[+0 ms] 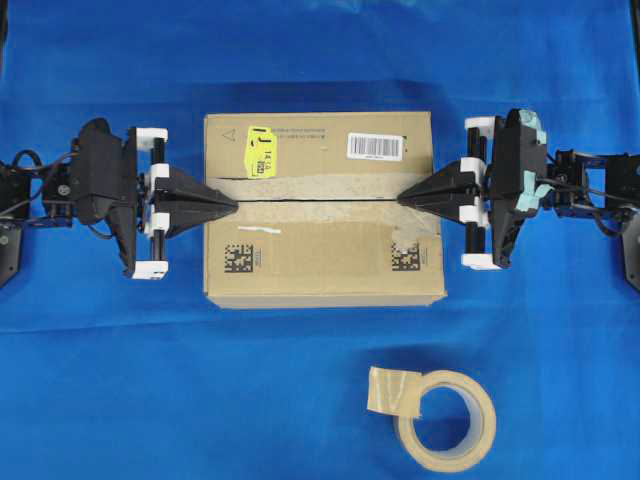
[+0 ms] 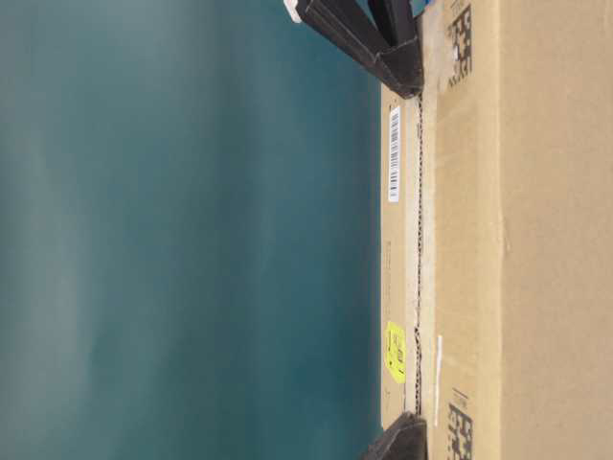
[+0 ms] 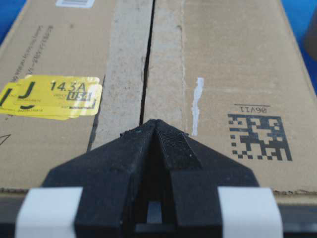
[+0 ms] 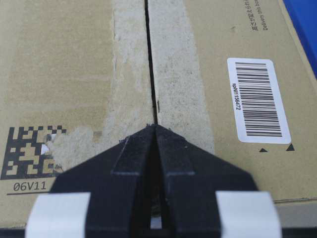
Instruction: Close the cardboard box.
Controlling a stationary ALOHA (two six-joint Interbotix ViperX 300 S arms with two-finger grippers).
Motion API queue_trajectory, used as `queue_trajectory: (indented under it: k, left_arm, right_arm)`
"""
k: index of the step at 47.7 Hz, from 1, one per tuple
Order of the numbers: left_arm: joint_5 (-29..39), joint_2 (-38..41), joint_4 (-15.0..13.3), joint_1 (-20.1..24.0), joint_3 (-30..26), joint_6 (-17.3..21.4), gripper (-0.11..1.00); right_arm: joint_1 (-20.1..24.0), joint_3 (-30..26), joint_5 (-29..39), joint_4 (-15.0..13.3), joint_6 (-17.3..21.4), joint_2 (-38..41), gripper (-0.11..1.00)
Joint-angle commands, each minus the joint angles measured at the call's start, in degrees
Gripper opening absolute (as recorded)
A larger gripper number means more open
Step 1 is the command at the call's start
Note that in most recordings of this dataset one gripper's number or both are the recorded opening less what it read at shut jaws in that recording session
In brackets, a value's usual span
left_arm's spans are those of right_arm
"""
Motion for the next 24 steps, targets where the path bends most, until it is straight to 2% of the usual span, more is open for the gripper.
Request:
queue_trajectory:
  k: [1, 7, 24]
  left_arm:
    - [-2.02, 0.44, -0.26, 0.79, -0.44, 0.09, 0.00]
    - [-4.66, 0.62, -0.26, 1.23, 0.09, 0.35, 0.00]
    - [-4.66, 1.14, -0.35, 1.58, 0.18, 0.35, 0.00]
  right_arm:
    - [-0.44, -0.35, -0.26, 0.18, 0.18, -0.18, 0.01]
    - [-0.44, -0.44, -0.26, 0.18, 0.18, -0.18, 0.01]
    - [-0.44, -0.35, -0.26, 0.18, 0.18, -0.18, 0.00]
